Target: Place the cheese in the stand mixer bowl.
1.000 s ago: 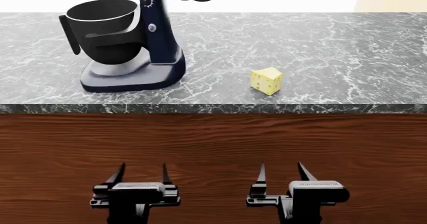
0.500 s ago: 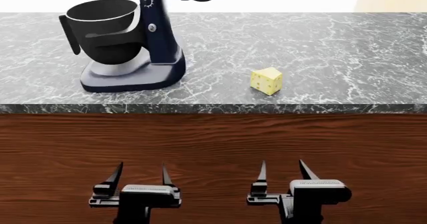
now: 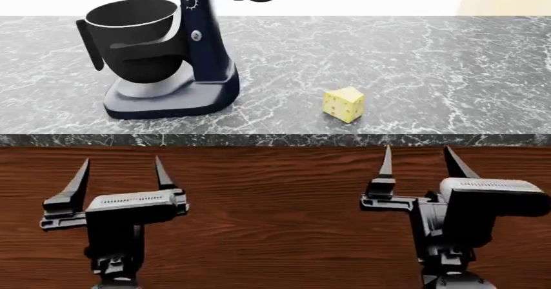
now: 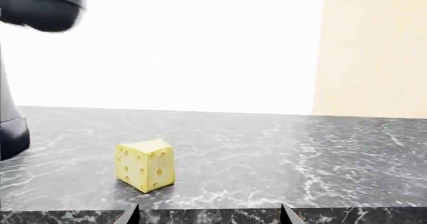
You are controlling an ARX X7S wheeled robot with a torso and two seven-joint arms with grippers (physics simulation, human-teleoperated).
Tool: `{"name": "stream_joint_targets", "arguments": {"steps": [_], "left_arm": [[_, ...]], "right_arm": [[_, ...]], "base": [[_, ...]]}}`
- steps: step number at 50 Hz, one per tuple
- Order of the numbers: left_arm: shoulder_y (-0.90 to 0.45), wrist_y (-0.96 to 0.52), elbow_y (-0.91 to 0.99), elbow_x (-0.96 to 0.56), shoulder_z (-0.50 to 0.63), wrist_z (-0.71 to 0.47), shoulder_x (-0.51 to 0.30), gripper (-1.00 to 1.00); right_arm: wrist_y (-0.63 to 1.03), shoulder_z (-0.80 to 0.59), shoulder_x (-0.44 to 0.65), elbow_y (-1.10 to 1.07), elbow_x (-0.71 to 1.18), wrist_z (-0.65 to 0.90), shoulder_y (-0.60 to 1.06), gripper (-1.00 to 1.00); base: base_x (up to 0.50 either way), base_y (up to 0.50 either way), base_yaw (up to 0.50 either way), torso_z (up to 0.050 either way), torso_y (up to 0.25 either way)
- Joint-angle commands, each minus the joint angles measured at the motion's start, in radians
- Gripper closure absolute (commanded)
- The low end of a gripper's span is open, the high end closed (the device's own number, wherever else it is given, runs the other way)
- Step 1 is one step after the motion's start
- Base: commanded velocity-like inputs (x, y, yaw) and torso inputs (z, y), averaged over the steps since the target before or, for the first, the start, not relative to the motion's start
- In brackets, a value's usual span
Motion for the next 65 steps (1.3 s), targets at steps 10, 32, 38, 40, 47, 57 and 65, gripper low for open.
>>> {"name": "stream_joint_targets", "arguments": {"steps": [10, 32, 38, 40, 47, 57, 65], "left_arm": [[-0.113, -0.251, 0.332, -0.16, -0.34, 0.027, -0.08, -1.0], [-0.093, -0.239, 0.338, -0.158, -0.321, 0.022, -0.087, -1.0], [-0.095, -0.242, 0.341, -0.157, -0.309, 0.022, -0.09, -1.0], [-0.094, -0.24, 0.34, -0.156, -0.305, 0.022, -0.091, -1.0], [-0.099, -0.239, 0.333, -0.156, -0.297, 0.02, -0.093, -1.0], [-0.098, -0.24, 0.334, -0.156, -0.292, 0.015, -0.097, -1.0], [-0.096, -0.241, 0.337, -0.158, -0.287, 0.013, -0.1, -1.0]], "right_arm": [[0.374, 0.507, 0.12, -0.471, 0.232, -0.041, 0.113, -1.0], [0.327, 0.495, 0.134, -0.471, 0.213, -0.038, 0.057, -1.0], [0.321, 0.488, 0.139, -0.471, 0.216, -0.039, 0.049, -1.0], [0.324, 0.491, 0.139, -0.471, 0.223, -0.039, 0.052, -1.0], [0.327, 0.498, 0.142, -0.471, 0.236, -0.036, 0.054, -1.0], [0.34, 0.507, 0.143, -0.47, 0.244, -0.015, 0.055, -1.0], [0.333, 0.556, 0.132, -0.485, 0.303, -0.032, 0.05, -1.0]], "base": [[0.0, 0.0, 0.0, 0.0, 0.0], [0.0, 0.44, 0.0, 0.0, 0.0], [0.0, 0.5, 0.0, 0.0, 0.0], [0.0, 0.5, 0.0, 0.0, 0.0], [0.0, 0.5, 0.0, 0.0, 0.0], [0.0, 0.3, 0.0, 0.0, 0.0], [0.03, -0.02, 0.0, 0.0, 0.0]]}}
